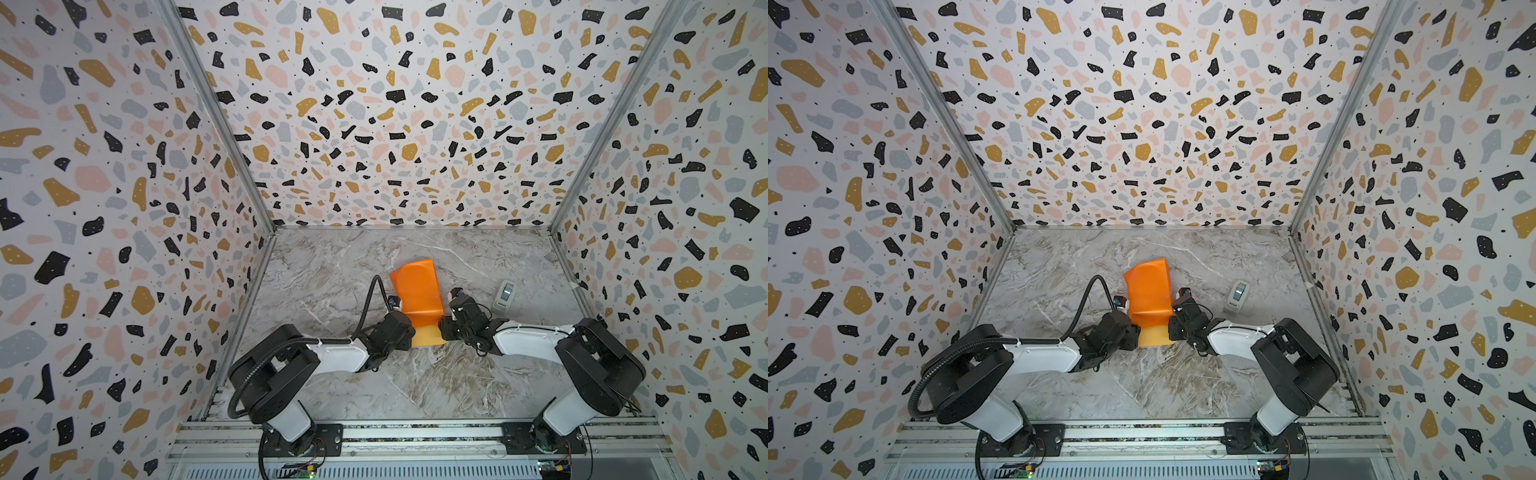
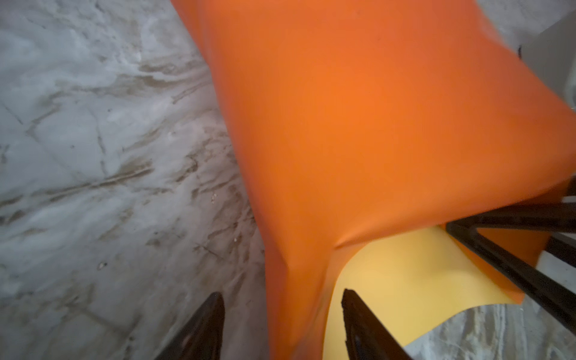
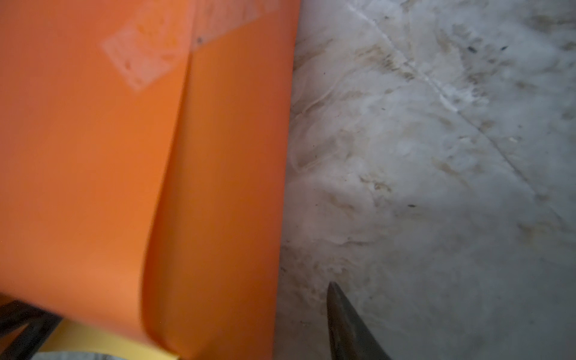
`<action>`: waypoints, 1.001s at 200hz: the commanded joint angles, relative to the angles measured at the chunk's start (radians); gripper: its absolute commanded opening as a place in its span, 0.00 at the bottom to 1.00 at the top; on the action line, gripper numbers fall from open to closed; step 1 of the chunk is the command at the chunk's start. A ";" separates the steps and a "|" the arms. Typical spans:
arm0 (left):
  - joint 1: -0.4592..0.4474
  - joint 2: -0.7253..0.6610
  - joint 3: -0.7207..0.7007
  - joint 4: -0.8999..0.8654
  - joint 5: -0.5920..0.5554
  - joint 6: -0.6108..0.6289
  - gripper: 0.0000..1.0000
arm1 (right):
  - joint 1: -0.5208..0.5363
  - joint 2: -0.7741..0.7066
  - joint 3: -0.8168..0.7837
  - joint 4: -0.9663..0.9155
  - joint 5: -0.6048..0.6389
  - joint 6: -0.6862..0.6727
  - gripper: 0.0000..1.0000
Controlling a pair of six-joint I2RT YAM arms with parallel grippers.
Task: Wrap a gift box in wrapping paper
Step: Fold the third fold of the wrapping paper on the gift box.
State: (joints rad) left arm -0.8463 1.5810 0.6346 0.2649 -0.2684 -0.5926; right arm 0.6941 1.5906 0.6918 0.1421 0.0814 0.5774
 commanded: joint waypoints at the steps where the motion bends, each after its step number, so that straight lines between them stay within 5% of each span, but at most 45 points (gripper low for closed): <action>1: 0.013 -0.008 0.009 0.007 0.004 0.036 0.64 | 0.001 0.005 0.015 0.021 -0.005 -0.008 0.45; 81: 0.036 0.077 0.043 0.000 -0.025 0.068 0.63 | 0.002 -0.001 -0.006 0.033 -0.035 -0.023 0.45; 138: 0.036 0.088 0.045 0.005 -0.016 0.068 0.63 | 0.012 -0.029 -0.023 0.092 -0.087 -0.051 0.61; 200: 0.036 -0.029 0.014 0.007 0.002 0.117 0.66 | -0.007 0.022 -0.009 0.135 -0.051 -0.048 0.58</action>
State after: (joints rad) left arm -0.8127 1.6310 0.6552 0.2523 -0.2668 -0.5236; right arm 0.6960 1.6009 0.6598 0.2527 0.0151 0.5362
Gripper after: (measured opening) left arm 0.648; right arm 0.588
